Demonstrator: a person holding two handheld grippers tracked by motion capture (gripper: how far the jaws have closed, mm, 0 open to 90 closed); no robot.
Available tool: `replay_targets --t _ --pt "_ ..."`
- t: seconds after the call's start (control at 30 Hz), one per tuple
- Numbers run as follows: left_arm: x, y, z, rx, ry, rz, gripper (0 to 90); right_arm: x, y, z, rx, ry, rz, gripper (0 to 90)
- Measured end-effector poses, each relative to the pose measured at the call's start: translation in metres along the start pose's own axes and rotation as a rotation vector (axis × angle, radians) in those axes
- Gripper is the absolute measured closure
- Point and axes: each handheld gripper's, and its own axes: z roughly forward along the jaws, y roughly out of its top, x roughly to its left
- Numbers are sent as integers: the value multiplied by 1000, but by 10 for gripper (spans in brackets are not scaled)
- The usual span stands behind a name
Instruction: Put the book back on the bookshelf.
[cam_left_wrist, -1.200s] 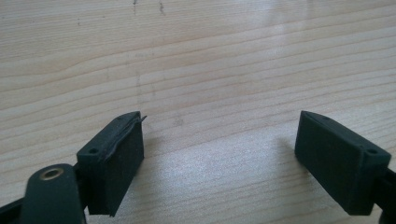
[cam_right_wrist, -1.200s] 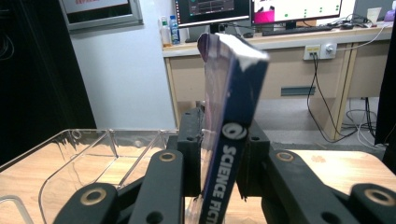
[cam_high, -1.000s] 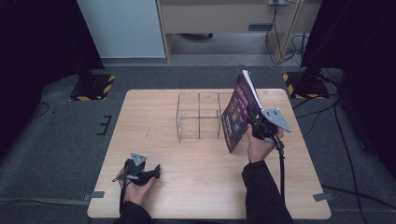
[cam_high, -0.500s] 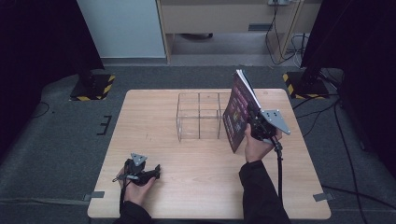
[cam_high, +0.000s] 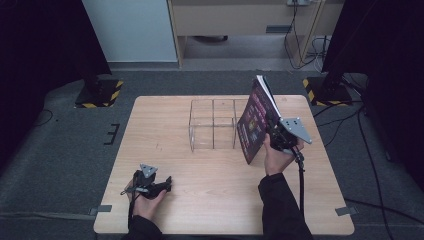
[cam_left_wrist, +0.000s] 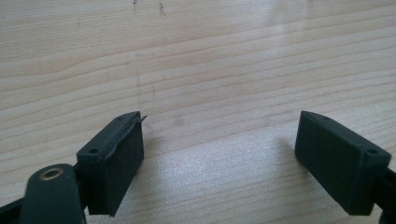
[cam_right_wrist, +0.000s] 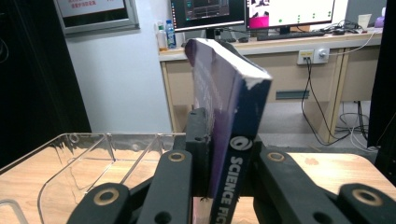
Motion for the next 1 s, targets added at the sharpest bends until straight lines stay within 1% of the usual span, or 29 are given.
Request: replay_targets --t 0.13,0.23,0.37,0.43,0.5,0.63,0.8,1.0 --pt "0 0 0 -1 0 -1 149 1 0 0 -1 5 1 786" --pt "0 0 0 0 0 0 148 1 1 -1 -12 5 -7 747" --pt "0 0 0 1 0 1 148 0 4 -3 -13 9 -7 695" --pt "0 0 0 1 0 1 148 0 3 -3 -17 5 -13 655" --pt "0 0 0 0 0 1 149 -1 3 -3 -11 2 -28 649" --pt "0 0 0 1 1 0 148 -3 1 -3 -3 -1 -21 653" --pt "0 0 0 1 1 0 148 -3 1 -3 1 8 -18 604" --pt "0 0 0 1 1 1 148 -4 -3 1 27 11 -5 586"
